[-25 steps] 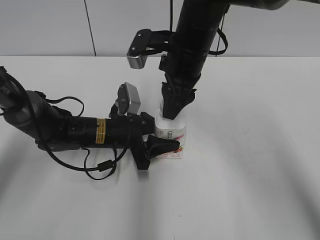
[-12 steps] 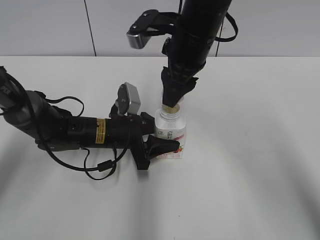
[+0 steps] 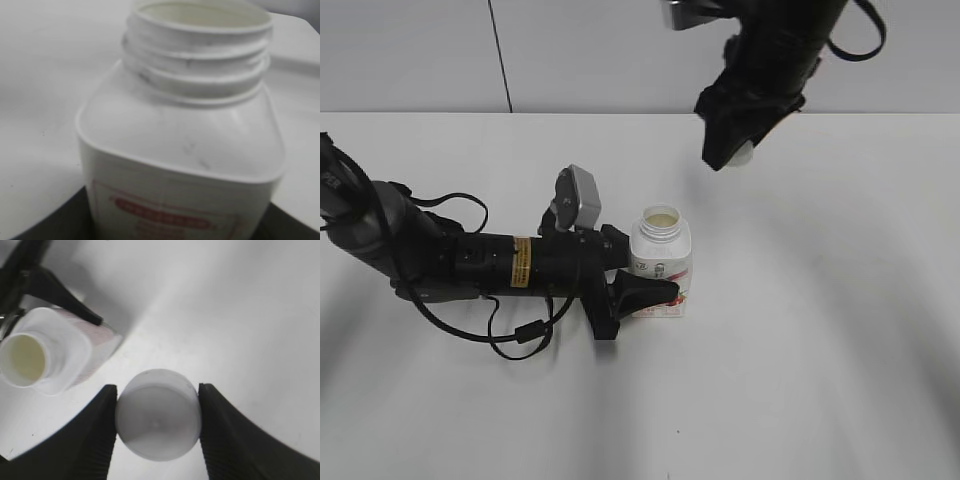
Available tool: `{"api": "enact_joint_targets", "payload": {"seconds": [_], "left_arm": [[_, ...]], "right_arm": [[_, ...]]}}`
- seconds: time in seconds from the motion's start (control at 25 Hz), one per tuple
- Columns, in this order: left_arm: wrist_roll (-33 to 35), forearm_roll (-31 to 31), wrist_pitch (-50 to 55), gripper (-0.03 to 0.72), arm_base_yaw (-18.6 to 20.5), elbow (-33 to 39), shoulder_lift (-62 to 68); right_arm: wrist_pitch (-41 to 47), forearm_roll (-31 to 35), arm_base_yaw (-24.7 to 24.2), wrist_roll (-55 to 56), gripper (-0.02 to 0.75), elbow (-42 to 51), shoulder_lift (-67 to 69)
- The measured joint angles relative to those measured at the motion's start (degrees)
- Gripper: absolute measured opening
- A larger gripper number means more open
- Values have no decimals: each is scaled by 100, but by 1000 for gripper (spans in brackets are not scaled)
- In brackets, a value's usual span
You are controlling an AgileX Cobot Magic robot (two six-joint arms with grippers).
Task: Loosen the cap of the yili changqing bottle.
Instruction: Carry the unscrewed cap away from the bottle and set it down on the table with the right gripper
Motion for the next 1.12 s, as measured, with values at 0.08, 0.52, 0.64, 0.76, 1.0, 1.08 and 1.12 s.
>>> {"api": "enact_joint_targets", "payload": {"seconds": [0.08,0.52,0.64,0.76,1.0,1.08,1.12], "left_arm": [[0,2,0,386,0,0,0],[0,7,0,386,5,0,0],[0,7,0,386,5,0,0],[0,7,-5,386,5,0,0],[0,7,-5,386,5,0,0],[0,7,-5,386,5,0,0],[0,7,-5,386,5,0,0]], "right_arm": [[-157,5,-342,251,389,190,-13],[-1725,5,-1505,989,389,2621,-576],[-2309,5,-1711,1173,389,3323,-679],[-2852,-1,-1824,1328,389,3895,-682],[-3403,-44,-1844,1388,389,4369,-685],[-3444,-97,-1844,1388,389,4381,-685],[-3451,-144,-1844,1388,388,4381,-685]]}}
